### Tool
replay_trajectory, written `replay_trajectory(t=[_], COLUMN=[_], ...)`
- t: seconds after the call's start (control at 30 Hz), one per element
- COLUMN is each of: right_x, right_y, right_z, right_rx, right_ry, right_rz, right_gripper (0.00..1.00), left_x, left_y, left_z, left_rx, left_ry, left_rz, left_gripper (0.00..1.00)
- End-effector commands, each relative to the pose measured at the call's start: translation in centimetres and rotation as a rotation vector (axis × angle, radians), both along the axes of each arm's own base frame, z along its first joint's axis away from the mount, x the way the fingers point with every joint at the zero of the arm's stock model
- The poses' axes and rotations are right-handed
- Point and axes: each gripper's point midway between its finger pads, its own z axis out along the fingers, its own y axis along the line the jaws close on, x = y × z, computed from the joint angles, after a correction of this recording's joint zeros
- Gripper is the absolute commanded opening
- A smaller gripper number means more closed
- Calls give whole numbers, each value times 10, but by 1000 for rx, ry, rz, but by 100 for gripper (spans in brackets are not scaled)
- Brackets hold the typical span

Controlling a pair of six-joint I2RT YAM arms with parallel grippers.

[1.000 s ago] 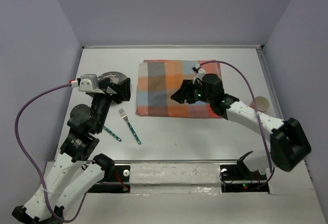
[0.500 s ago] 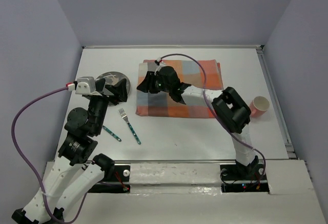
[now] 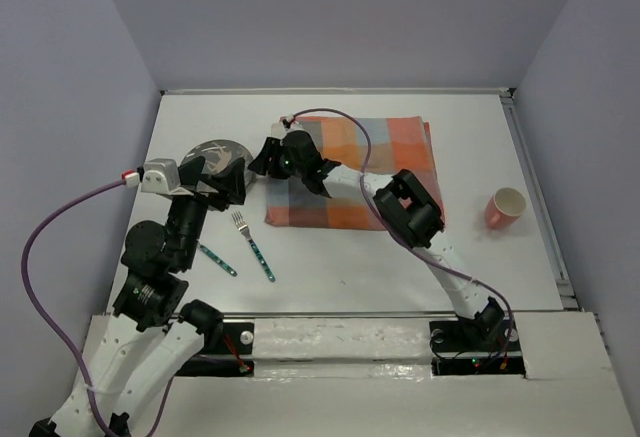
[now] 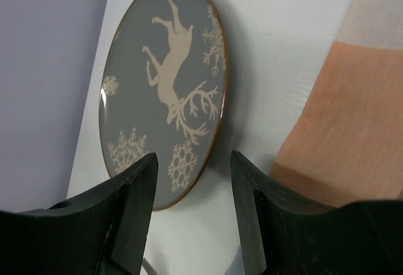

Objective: Set the dinner table for one person

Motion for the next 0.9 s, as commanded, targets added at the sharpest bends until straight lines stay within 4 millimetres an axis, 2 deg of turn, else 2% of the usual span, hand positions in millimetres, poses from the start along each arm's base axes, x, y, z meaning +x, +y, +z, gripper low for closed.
replay_trajectory(t=[0.0,0.03,0.07,0.2,0.23,0.3,0.33,0.4,0.43,0.5,0.53,0.6,0.63,0.7,0.73,0.77,0.8,0.87], right_x=[7,3,3,4,-1,-2,-3,-4,-5,-5,-6,-8,-8,-7,-9,-8,-5,-3], right_y=[19,25,25,34,41,47,48,53,55,61,62,64,64,65,62,62,62,63], right_z=[13,11,-4,-14,-16,-14,-23,-20,-29,-23,-30,-32,-29,-12,-13,-2,27,61], right_rx=[55,51,31,55,66,91,91,125,135,170,185,210,225,277,275,287,321,351], right_ry=[11,16,35,70,85,100,116,140,172,185,216,232,245,215,215,196,149,80], right_rz=[-11,1,0,10,22,41,45,52,49,64,61,65,59,62,57,56,58,69], right_gripper=[56,56,56,54,53,52,50,45,45,42,40,28,12,0,0,0,0,0], left_x=[-7,-9,-9,-10,-10,-11,-12,-12,-13,-14,-14,-14,-14,-14,-14,-14,-13,-13], left_y=[-2,0,0,0,0,0,0,0,2,3,3,4,4,3,3,3,3,4], left_z=[17,19,18,18,19,18,19,19,20,20,20,19,19,19,19,19,18,19], left_rx=[-36,-40,-39,-40,-41,-39,-39,-40,-43,-42,-42,-42,-42,-40,-40,-39,-39,-39], left_ry=[-73,-80,-78,-79,-81,-81,-83,-84,-87,-91,-91,-89,-89,-88,-86,-87,-85,-86], left_rz=[-29,-27,-27,-29,-27,-31,-33,-30,-27,-23,-21,-18,-20,-24,-23,-22,-18,-16], left_gripper=[99,99,99,99,99,99,99,99,99,99,99,99,99,99,99,99,99,99])
